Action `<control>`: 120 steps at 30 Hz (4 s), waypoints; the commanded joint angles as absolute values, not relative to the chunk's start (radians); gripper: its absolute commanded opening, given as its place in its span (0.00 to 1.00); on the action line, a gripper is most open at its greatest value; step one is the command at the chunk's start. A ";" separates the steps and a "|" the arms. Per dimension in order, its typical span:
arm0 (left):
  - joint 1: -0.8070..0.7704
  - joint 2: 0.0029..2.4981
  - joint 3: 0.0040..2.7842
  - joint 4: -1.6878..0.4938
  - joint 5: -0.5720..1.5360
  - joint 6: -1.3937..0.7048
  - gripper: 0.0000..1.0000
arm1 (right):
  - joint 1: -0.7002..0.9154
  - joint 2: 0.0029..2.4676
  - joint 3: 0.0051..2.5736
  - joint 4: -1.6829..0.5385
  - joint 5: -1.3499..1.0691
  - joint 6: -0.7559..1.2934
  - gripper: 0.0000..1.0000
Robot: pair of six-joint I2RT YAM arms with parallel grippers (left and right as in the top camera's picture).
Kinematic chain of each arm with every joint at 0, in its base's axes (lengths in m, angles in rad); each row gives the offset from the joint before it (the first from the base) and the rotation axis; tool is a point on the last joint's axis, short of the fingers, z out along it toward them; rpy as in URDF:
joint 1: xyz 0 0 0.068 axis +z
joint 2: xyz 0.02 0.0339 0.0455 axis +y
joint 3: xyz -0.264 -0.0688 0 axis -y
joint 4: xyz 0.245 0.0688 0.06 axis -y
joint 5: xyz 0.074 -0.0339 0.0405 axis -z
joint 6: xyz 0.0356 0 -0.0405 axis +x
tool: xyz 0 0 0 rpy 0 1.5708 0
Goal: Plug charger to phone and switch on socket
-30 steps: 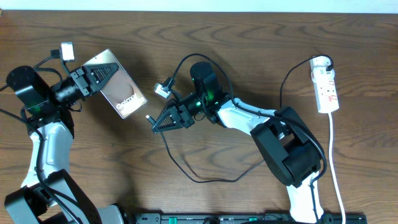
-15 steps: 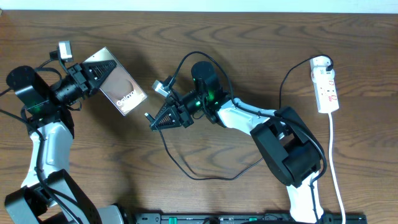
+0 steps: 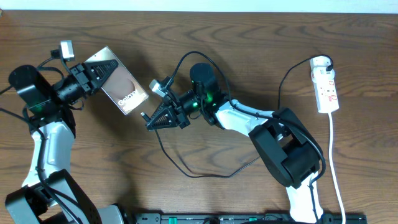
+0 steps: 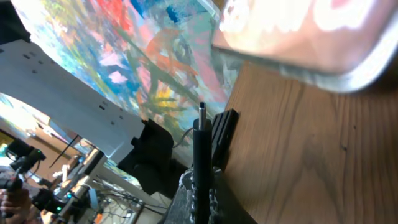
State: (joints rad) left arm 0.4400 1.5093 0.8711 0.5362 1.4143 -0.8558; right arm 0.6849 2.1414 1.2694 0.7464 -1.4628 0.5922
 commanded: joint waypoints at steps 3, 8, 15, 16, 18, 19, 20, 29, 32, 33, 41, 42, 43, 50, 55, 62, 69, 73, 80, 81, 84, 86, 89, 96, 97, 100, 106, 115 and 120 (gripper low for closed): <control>0.427 1.498 0.875 0.548 1.419 -0.827 0.07 | 0.692 2.127 1.280 0.752 -1.456 0.599 0.01; 0.426 1.498 0.875 0.548 1.428 -0.828 0.08 | 0.692 2.127 1.280 0.752 -1.442 0.606 0.01; 0.426 1.498 0.875 0.536 1.451 -0.832 0.07 | 0.692 2.127 1.280 0.752 -1.413 0.622 0.01; 0.426 1.498 0.875 0.532 1.451 -0.832 0.08 | 0.692 2.127 1.280 0.752 -1.404 0.625 0.01; 0.426 1.498 0.875 0.533 1.454 -0.832 0.08 | 0.692 2.127 1.279 0.752 -1.398 0.632 0.01; 0.426 1.498 0.875 0.533 1.455 -0.832 0.07 | 0.692 2.127 1.279 0.752 -1.396 0.636 0.01; 0.426 1.498 0.875 0.533 1.455 -0.832 0.07 | 0.692 2.127 1.280 0.752 -1.395 0.641 0.01; 0.426 1.498 0.875 0.533 1.481 -0.831 0.07 | 0.692 2.127 1.279 0.752 -1.382 0.651 0.01; 0.426 1.498 0.875 0.533 1.481 -0.831 0.08 | 0.692 2.127 1.279 0.752 -1.382 0.651 0.01; 0.426 1.498 0.875 0.533 1.480 -0.831 0.08 | 0.692 2.127 1.279 0.752 -1.382 0.651 0.01; 0.426 1.498 0.875 0.533 1.472 -0.830 0.07 | 0.695 2.127 1.279 0.752 -1.378 0.685 0.01; 0.426 1.498 0.875 0.533 1.469 -0.827 0.07 | 0.696 2.127 1.279 0.752 -1.379 0.692 0.01; 0.426 1.498 0.875 0.533 1.464 -0.826 0.08 | 0.696 2.127 1.279 0.752 -1.383 0.697 0.01; 0.426 1.498 0.875 0.541 1.451 -0.819 0.08 | 0.707 2.127 1.279 0.752 -1.398 0.725 0.01; 0.426 1.498 0.875 0.541 1.451 -0.798 0.07 | 0.711 2.127 1.279 0.776 -1.404 0.725 0.01; 0.427 1.498 0.875 0.541 1.451 -0.778 0.07 | 0.707 2.127 1.279 0.821 -1.413 0.763 0.01; 0.427 1.498 0.875 0.545 1.451 -0.813 0.08 | 0.706 2.127 1.279 0.820 -1.420 0.762 0.01; 0.427 1.498 0.875 0.545 1.454 -0.817 0.07 | 0.706 2.127 1.279 0.820 -1.420 0.762 0.01; 0.427 1.498 0.875 0.582 1.462 -0.855 0.07 | 0.704 2.127 1.279 0.819 -1.420 0.770 0.01; 0.427 1.498 0.875 0.593 1.463 -0.867 0.07 | 0.704 2.127 1.279 0.819 -1.420 0.770 0.01; 0.432 1.498 0.875 0.623 1.478 -0.878 0.07 | 0.703 2.127 1.279 0.819 -1.420 0.770 0.01; 0.434 1.498 0.875 0.623 1.485 -0.877 0.07 | 0.701 2.127 1.279 0.819 -1.421 0.770 0.01; 0.437 1.498 0.875 0.623 1.490 -0.877 0.07 | 0.698 2.127 1.279 0.819 -1.421 0.770 0.01; 0.438 1.498 0.875 0.624 1.503 -0.877 0.07 | 0.693 2.127 1.279 0.819 -1.420 0.773 0.01; 0.438 1.498 0.875 0.624 1.503 -0.877 0.07 | 0.693 2.127 1.279 0.819 -1.420 0.774 0.01; 0.438 1.498 0.875 0.624 1.503 -0.877 0.07 | 0.693 2.127 1.279 0.819 -1.418 0.785 0.01; 0.438 1.498 0.875 0.631 1.504 -0.877 0.07 | 0.693 2.127 1.279 0.819 -1.412 0.793 0.01; 0.438 1.498 0.875 0.635 1.503 -0.872 0.07 | 0.684 2.127 1.279 0.820 -1.412 0.800 0.01; 0.438 1.498 0.875 0.635 1.508 -0.872 0.07 | 0.682 2.127 1.279 0.820 -1.412 0.800 0.01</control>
